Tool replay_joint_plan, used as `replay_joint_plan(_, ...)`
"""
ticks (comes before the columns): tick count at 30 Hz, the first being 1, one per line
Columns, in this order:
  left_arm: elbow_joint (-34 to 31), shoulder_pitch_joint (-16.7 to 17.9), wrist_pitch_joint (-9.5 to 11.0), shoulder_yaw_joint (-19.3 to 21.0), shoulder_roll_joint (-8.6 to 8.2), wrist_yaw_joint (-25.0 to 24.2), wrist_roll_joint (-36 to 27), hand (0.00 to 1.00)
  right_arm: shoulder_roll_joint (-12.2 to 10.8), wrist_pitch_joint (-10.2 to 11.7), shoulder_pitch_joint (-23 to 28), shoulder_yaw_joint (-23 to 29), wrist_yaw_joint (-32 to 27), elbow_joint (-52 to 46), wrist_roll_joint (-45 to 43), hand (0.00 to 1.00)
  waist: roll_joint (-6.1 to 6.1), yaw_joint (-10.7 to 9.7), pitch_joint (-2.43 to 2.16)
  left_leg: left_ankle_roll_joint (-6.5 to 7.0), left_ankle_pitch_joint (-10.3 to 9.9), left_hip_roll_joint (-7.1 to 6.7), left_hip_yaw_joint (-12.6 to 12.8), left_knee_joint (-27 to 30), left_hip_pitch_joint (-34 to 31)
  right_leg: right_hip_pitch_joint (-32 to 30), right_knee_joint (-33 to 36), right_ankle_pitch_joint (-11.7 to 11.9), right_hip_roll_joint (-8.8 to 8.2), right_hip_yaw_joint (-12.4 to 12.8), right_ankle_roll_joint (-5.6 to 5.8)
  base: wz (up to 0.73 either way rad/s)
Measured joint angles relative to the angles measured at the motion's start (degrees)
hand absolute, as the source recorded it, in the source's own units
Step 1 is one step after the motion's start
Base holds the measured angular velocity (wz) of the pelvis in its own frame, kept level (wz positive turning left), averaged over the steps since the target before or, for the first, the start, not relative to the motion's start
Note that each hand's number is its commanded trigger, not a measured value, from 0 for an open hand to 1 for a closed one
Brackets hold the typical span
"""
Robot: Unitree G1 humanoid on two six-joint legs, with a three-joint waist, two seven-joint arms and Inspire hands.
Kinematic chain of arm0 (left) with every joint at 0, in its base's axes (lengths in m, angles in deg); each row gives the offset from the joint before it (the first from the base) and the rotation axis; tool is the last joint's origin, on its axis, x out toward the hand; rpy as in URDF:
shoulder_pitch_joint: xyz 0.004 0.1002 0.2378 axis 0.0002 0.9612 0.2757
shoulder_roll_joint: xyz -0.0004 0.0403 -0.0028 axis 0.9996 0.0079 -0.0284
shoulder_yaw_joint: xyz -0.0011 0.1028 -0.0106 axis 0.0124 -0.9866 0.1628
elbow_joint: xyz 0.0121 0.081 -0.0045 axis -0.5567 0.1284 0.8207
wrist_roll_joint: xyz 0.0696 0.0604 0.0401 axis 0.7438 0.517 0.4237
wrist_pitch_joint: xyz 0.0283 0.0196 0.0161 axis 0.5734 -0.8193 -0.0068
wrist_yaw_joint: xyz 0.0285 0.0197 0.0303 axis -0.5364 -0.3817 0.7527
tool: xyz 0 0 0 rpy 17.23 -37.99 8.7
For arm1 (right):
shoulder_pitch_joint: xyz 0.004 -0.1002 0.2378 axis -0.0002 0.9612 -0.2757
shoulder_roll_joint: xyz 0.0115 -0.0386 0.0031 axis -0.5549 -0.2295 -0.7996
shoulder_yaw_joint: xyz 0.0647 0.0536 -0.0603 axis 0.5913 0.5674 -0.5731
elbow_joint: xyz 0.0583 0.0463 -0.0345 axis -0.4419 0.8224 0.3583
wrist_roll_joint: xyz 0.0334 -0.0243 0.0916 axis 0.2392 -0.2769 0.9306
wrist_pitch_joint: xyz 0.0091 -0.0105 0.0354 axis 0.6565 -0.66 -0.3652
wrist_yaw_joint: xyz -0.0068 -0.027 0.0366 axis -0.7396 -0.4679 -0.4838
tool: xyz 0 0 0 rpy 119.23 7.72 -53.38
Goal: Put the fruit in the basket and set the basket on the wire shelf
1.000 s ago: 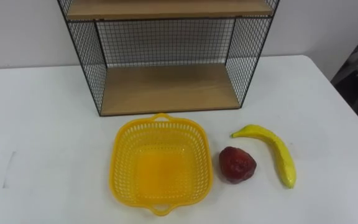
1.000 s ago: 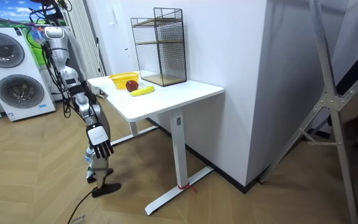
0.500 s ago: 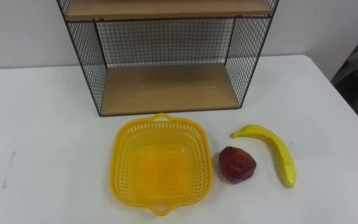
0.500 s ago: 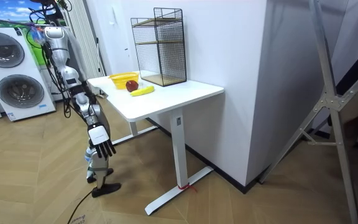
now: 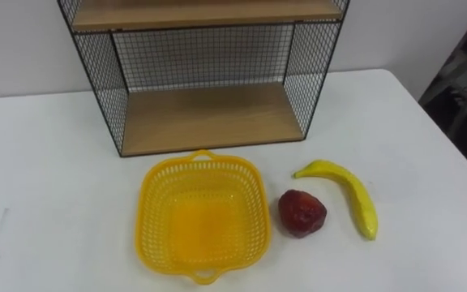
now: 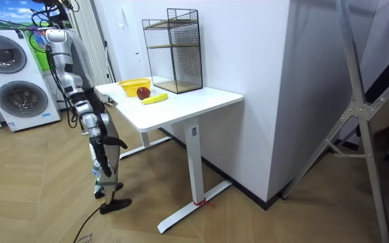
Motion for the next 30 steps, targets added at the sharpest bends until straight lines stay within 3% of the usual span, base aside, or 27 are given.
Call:
replay_joint_plan(3,-0.2,0.0,0.3,0.8,0.06,0.1,0.0,0.0,0.2,0.6,-0.1,5.1,-3.9,-3.5,4.7,0.0,-0.08,-0.9,-0.16,0.12,0.1,-0.11,0.0,0.0,-0.1,-0.1,0.0,0.0,-0.03,0.3,0.03,0.0)
replay_joint_plan(7,-0.7,0.5,0.3,0.7,0.11,0.1,0.2,0.0,0.6,1.8,-1.0,9.7,-12.2,-11.0,4.0,0.0,-0.54,-1.7,-0.46,0.17,0.1,-0.13,0.7,0.0,-0.1,-0.8,1.0,0.0,-0.01,0.9,0.15,-0.07)
replay_joint_plan(13,-6.8,2.2,0.3,0.7,0.15,0.0,0.4,0.0,1.2,4.0,-1.2,11.2,-24.6,-29.6,-2.8,0.0,-1.31,-1.9,-0.53,0.44,0.3,-0.27,0.9,0.0,-1.1,-1.6,1.0,0.2,-0.07,1.3,0.34,-0.01)
replay_joint_plan(20,-7.3,2.4,0.6,-0.1,0.08,-1.1,0.7,0.0,2.2,5.0,-2.3,9.3,-33.2,-45.4,-24.2,0.0,-1.83,-1.4,-0.37,0.71,0.5,-0.5,0.9,-0.1,-2.2,-3.1,1.0,0.4,0.02,1.5,0.62,0.0)
replay_joint_plan(22,-7.3,2.3,0.6,-1.9,0.11,-1.2,0.8,0.0,2.4,5.4,-2.3,5.8,-34.9,-49.9,-33.9,0.0,-1.82,-1.0,-0.3,0.73,0.5,-0.47,0.9,-0.1,-3.0,-3.7,1.0,0.7,0.04,1.4,0.58,-0.06)
replay_joint_plan(24,-7.0,1.5,0.6,-2.1,0.09,-1.7,0.7,0.0,2.5,5.5,-2.2,3.5,-34.8,-52.5,-38.5,0.0,-1.74,-0.1,-0.1,0.73,0.5,-0.39,1.1,-0.1,-3.0,-3.7,1.0,0.8,0.08,1.4,0.58,-0.03)
replay_joint_plan(30,-7.1,1.4,0.7,-3.1,0.04,-2.9,1.4,0.0,2.8,5.4,-2.2,-3.1,-29.7,-61.1,-46.7,0.0,-1.31,1.1,-0.17,0.74,0.5,-0.35,1.4,-0.2,-3.0,-3.7,0.9,0.9,0.05,1.7,0.63,0.0)
